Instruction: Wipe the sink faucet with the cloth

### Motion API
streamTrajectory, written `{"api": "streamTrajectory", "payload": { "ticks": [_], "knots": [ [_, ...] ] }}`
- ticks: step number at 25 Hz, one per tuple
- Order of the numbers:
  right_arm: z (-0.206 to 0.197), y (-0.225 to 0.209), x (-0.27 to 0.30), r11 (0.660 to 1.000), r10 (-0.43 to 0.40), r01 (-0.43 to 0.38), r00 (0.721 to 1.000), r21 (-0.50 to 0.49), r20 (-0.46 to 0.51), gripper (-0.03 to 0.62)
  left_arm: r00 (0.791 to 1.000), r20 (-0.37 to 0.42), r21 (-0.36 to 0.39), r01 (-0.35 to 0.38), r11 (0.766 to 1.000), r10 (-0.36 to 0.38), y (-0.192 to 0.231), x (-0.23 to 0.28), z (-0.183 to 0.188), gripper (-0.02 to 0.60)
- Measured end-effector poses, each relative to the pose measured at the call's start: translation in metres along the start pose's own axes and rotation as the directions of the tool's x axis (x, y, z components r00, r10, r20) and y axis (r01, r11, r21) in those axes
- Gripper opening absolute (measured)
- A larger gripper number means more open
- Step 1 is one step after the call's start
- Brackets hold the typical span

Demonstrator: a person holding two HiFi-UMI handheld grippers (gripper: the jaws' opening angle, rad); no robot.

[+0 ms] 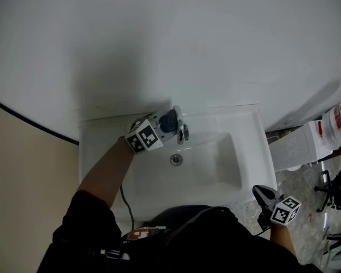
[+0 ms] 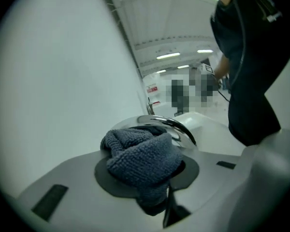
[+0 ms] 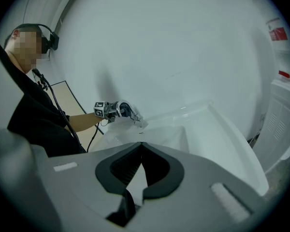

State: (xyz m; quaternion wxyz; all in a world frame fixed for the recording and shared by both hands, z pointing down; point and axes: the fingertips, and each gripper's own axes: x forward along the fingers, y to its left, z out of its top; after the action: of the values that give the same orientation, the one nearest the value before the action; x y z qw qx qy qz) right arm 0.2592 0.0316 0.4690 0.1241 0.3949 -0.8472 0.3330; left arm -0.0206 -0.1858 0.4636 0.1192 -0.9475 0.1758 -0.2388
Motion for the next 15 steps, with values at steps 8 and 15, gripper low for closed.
{"api": "streamTrajectory", "payload": {
  "ticks": [8,15],
  "knots": [
    [-0.003,0.007,0.002,1.0,-0.002,0.001,1.0,-0.027,-0.008,0.001,0.971,-0.208,0.435,0.203,0.877,-0.121,-0.041,-0.012,-0.01,0.117],
    [-0.003,0.009,0.006,0.999,0.001,-0.003,1.0,-0.052,-0.029,0.002,0.93,-0.323,0.516,0.329,0.791,-0.175,-0.076,-0.01,-0.04,0.117]
  ]
}}
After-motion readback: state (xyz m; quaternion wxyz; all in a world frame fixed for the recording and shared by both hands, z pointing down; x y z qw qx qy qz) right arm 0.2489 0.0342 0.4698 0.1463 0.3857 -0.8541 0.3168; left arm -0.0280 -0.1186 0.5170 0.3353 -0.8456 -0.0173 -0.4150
